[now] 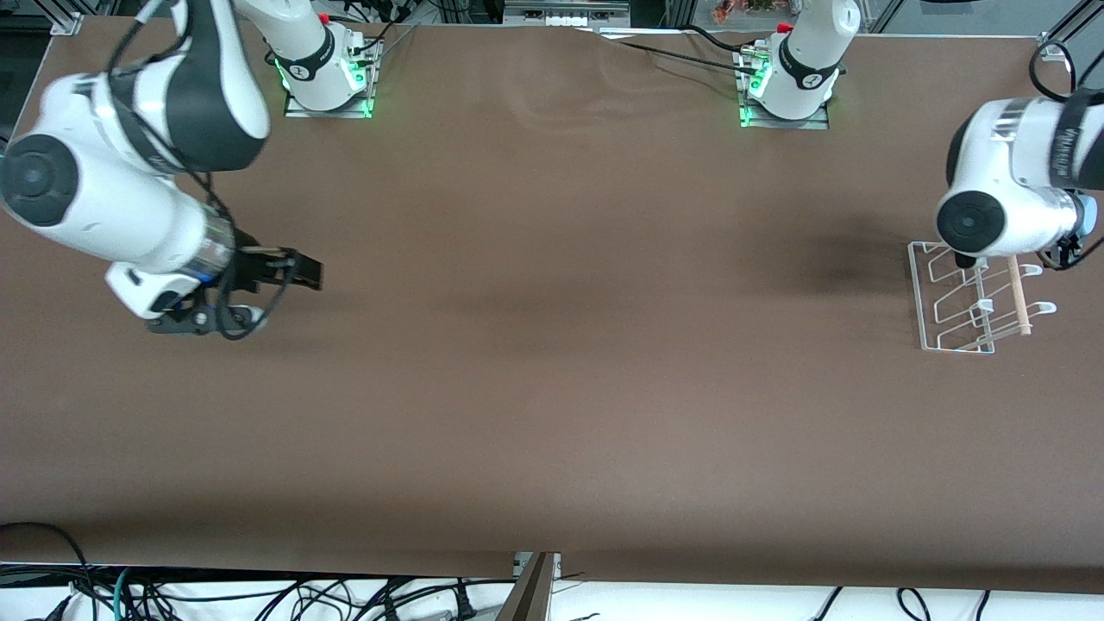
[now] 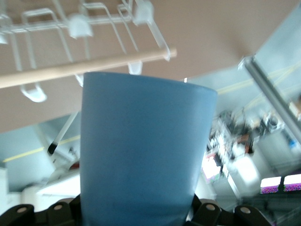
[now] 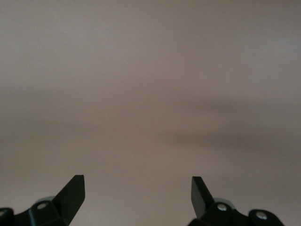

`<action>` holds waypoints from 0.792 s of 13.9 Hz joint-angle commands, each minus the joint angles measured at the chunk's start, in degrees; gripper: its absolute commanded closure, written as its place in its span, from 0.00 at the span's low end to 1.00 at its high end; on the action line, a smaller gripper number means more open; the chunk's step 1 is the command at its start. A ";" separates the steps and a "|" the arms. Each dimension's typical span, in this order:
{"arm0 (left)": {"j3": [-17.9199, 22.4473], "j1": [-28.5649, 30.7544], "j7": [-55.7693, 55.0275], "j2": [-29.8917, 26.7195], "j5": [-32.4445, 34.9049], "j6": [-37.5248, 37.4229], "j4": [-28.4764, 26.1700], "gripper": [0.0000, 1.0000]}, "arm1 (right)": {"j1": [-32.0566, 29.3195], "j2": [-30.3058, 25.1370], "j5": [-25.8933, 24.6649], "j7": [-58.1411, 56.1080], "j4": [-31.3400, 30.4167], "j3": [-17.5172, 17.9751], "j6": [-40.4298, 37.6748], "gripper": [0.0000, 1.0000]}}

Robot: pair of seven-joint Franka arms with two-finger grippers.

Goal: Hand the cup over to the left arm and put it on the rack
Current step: 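Carry the cup with the left gripper over the wire rack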

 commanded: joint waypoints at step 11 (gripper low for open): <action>-6.19 3.19 -24.57 -4.52 21.65 3.67 -21.71 1.00 | -20.10 -6.90 -10.83 -3.74 8.53 10.37 -13.79 0.00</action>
